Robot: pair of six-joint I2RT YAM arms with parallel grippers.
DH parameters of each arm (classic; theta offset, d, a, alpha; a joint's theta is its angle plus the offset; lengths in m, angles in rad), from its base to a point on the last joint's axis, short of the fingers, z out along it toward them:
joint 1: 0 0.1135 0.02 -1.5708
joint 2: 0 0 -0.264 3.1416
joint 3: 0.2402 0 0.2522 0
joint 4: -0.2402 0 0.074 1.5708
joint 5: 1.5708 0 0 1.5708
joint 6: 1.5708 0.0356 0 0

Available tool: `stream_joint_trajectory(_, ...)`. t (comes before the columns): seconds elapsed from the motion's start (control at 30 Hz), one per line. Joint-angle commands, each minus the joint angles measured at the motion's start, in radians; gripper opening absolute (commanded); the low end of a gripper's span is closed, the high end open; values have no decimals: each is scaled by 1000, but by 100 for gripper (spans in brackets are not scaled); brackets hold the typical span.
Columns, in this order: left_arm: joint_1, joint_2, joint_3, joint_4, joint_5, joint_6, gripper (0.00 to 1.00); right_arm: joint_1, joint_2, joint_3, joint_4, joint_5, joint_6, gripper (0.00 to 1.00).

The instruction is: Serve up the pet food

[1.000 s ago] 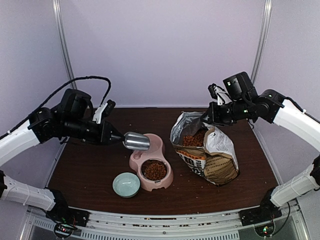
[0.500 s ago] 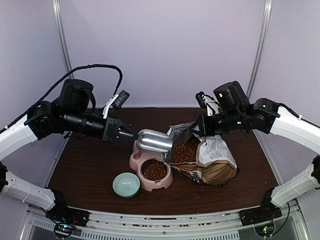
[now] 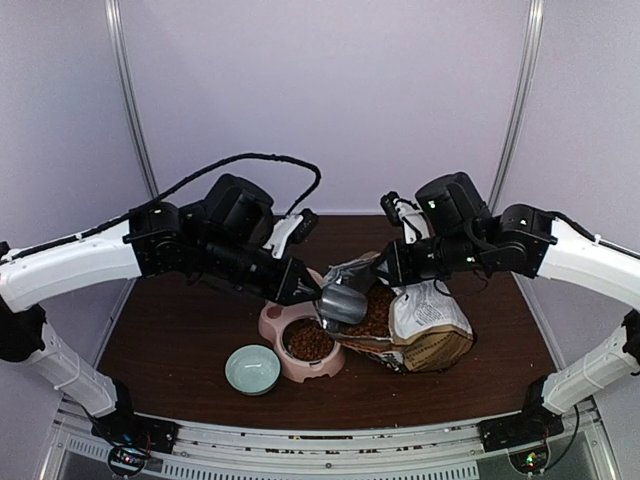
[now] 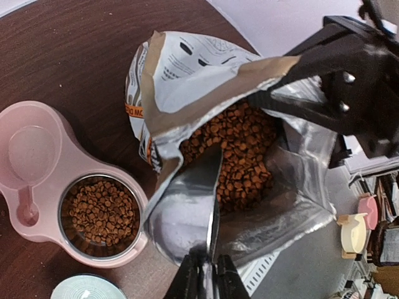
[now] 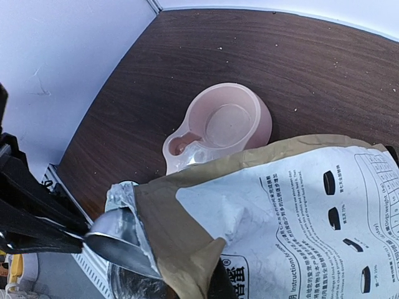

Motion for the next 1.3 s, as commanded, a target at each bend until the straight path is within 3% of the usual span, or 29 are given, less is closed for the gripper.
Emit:
stream_joint_trajectory(0.0, -7, 140, 58, -22, -291, -53, 0, 40, -19, 30, 98, 36, 7, 0)
stream_joint_trajectory(0.13, -27, 313, 174, -16, -320, -50, 0, 43, -26, 32, 103, 47, 12, 0)
stream_joint_trajectory(0.3, -53, 465, 279, 92, -156, -19, 0, 43, -33, 32, 101, 49, 13, 0)
stream_joint_trajectory(0.53, -53, 445, 150, 387, 129, -54, 0, 22, -56, 18, 120, 8, 34, 0)
stream_joint_trajectory(0.73, -53, 428, 115, 540, 247, -77, 0, -10, -73, -4, 141, -50, 57, 0)
stream_joint_trajectory(1.0, -52, 384, 47, 666, 319, -129, 0, -52, -119, -36, 151, -93, 80, 0)
stream_joint_trajectory(1.27, -42, 271, -81, 718, 271, -253, 0, -98, -168, -74, 152, -111, 93, 0)
